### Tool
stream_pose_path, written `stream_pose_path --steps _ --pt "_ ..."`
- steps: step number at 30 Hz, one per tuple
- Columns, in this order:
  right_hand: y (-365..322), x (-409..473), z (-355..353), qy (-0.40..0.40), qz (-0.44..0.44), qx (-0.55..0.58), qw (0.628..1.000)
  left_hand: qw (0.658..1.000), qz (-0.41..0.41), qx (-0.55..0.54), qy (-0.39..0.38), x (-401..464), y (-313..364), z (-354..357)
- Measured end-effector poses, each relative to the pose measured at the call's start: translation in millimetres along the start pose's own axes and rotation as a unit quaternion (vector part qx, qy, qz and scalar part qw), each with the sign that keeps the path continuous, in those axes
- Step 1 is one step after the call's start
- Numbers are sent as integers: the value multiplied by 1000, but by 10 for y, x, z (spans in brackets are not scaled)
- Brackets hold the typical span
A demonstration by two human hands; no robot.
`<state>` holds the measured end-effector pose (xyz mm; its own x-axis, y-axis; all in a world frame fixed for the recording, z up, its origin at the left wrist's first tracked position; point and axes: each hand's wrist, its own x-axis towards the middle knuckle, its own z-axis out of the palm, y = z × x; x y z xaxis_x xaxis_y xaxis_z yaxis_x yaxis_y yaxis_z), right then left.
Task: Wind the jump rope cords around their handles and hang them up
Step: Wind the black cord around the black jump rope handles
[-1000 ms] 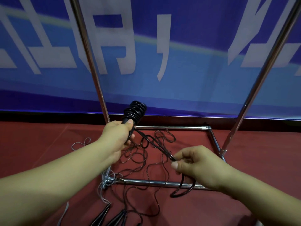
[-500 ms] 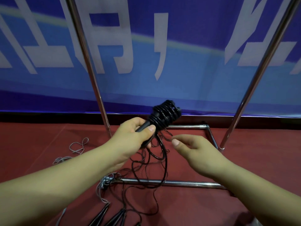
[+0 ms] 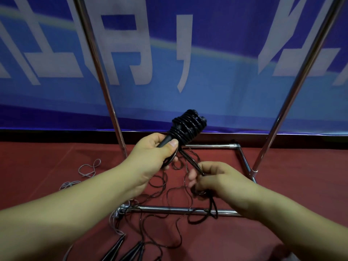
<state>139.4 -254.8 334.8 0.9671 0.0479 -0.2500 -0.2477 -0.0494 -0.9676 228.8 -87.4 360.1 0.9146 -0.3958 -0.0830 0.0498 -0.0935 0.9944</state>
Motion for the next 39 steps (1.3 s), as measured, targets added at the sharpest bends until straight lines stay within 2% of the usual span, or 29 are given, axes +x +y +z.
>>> stream_pose_path --steps 3,5,7,12,16,22,26,30,34,37,39 --pt "7 -4 -46 76 -5 -22 997 998 -10 38 52 57 -34 -81" --pt "-9 -1 -56 115 -10 20 993 996 -20 62 65 91 -68 -129" --pt "-31 -6 -59 119 -13 38 992 993 -20 96 67 125 -108 -161" --pt "-140 -100 -49 79 -14 -93 992 989 -22 121 79 178 -157 -215" --pt "-177 -112 -8 71 -62 -156 983 971 26 221 88 172 -196 -222" --pt "-214 -129 58 49 -88 -174 980 942 23 336 -2 185 -240 -238" --pt "-217 -100 52 84 -120 -246 958 914 11 400 -68 140 -218 -247" --pt "-193 -89 -13 123 -120 -274 946 867 42 475 -144 53 -177 -185" --pt "-165 -60 -55 145 -110 -287 940 826 75 507 -233 -25 -159 -139" --pt "-174 -76 -83 138 -96 -324 931 816 68 506 -272 -41 -144 -165" --pt "-191 -105 -103 124 -73 -300 943 810 62 504 -294 -47 -146 -178"
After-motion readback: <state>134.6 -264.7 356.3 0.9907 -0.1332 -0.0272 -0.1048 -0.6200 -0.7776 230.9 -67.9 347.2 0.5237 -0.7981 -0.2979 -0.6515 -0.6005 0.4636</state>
